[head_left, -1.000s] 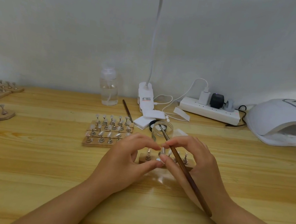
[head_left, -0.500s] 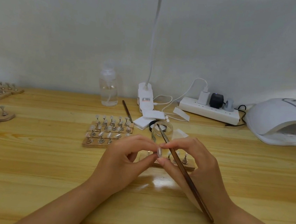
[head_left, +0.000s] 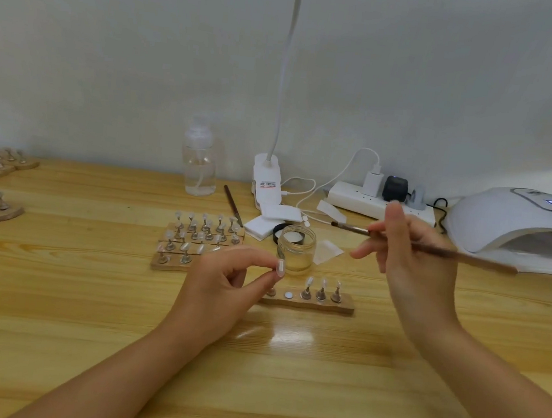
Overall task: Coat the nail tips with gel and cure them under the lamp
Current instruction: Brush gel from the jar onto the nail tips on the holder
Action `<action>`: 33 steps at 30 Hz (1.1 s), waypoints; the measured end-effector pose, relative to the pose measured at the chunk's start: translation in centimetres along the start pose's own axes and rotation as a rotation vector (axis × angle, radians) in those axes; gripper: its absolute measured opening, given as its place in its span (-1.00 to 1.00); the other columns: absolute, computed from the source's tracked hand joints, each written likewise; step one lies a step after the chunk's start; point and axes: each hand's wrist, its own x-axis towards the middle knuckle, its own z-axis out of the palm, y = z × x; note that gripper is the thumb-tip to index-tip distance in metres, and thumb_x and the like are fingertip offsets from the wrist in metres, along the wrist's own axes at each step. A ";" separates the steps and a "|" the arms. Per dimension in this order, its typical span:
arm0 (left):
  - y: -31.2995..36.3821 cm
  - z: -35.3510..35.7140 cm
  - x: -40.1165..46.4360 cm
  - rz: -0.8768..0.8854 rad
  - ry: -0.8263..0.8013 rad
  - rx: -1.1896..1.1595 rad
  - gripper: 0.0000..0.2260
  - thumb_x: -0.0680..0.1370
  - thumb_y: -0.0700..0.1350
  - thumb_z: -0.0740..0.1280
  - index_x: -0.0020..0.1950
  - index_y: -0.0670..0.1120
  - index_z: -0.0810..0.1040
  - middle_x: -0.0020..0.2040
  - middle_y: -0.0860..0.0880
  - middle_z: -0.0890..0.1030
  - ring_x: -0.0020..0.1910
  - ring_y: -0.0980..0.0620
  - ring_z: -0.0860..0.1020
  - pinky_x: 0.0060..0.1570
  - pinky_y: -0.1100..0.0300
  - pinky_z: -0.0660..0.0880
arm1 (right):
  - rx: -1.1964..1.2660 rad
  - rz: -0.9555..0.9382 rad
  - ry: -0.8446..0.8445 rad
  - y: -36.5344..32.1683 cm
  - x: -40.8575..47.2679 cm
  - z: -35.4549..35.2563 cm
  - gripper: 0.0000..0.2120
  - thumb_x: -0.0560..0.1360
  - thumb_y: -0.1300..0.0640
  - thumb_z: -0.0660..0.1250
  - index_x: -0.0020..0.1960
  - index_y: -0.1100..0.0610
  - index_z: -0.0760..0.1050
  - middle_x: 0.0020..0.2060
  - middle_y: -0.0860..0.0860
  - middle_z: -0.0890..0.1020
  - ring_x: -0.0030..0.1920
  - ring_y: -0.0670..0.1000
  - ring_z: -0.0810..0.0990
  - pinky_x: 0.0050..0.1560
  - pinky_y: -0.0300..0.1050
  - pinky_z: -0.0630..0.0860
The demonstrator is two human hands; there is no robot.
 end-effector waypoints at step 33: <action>0.0 -0.2 0.1 -0.059 -0.029 0.038 -0.89 0.39 -0.25 0.43 -0.18 -0.04 0.65 -0.23 0.11 0.62 -0.54 0.16 0.23 -0.44 0.48 0.21 | -0.747 -0.027 -0.457 2.0 6.2 5.1 -0.66 0.42 -0.07 0.39 -0.39 0.09 0.39 -0.44 -0.01 0.50 -0.32 0.00 0.52 -0.26 -0.09 0.44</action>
